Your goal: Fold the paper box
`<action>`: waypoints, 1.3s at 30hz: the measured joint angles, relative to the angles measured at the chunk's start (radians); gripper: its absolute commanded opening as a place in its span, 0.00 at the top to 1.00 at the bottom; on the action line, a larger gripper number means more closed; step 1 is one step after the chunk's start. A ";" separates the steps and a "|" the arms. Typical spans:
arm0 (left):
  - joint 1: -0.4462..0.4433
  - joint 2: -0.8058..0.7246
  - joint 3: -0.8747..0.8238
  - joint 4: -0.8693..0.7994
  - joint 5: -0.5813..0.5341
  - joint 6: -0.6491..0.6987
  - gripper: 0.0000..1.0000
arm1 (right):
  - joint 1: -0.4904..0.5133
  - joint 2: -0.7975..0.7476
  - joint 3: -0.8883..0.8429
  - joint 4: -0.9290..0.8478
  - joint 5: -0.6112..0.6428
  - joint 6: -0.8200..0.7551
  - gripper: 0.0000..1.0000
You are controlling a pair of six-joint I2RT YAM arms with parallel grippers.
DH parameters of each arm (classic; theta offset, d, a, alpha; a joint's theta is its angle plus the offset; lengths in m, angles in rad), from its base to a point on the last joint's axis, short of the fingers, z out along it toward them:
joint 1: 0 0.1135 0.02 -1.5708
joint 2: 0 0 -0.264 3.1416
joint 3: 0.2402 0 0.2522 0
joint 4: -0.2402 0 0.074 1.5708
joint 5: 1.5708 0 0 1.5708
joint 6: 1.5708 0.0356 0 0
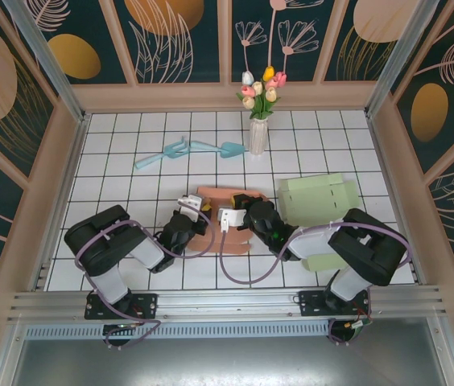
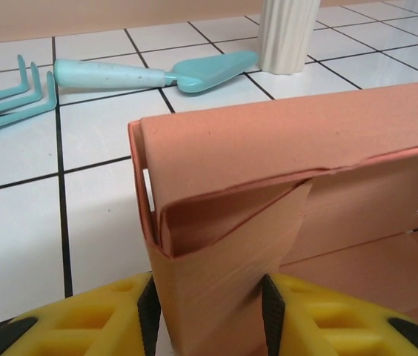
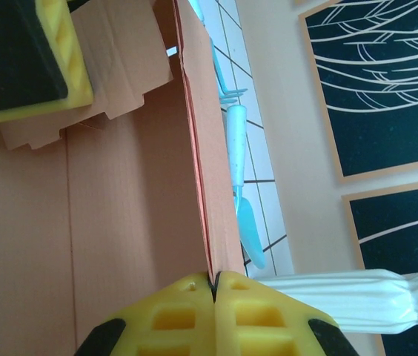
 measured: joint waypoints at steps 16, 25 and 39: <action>0.121 -0.165 -0.067 -0.064 0.227 0.054 0.47 | -0.083 -0.076 0.012 -0.113 -0.203 0.025 1.00; 0.130 -0.158 -0.074 -0.064 0.254 0.068 0.40 | -0.095 -0.075 0.031 -0.151 -0.235 0.016 1.00; 0.148 -0.132 -0.075 -0.034 0.298 0.048 0.45 | -0.101 -0.066 0.041 -0.161 -0.261 0.006 1.00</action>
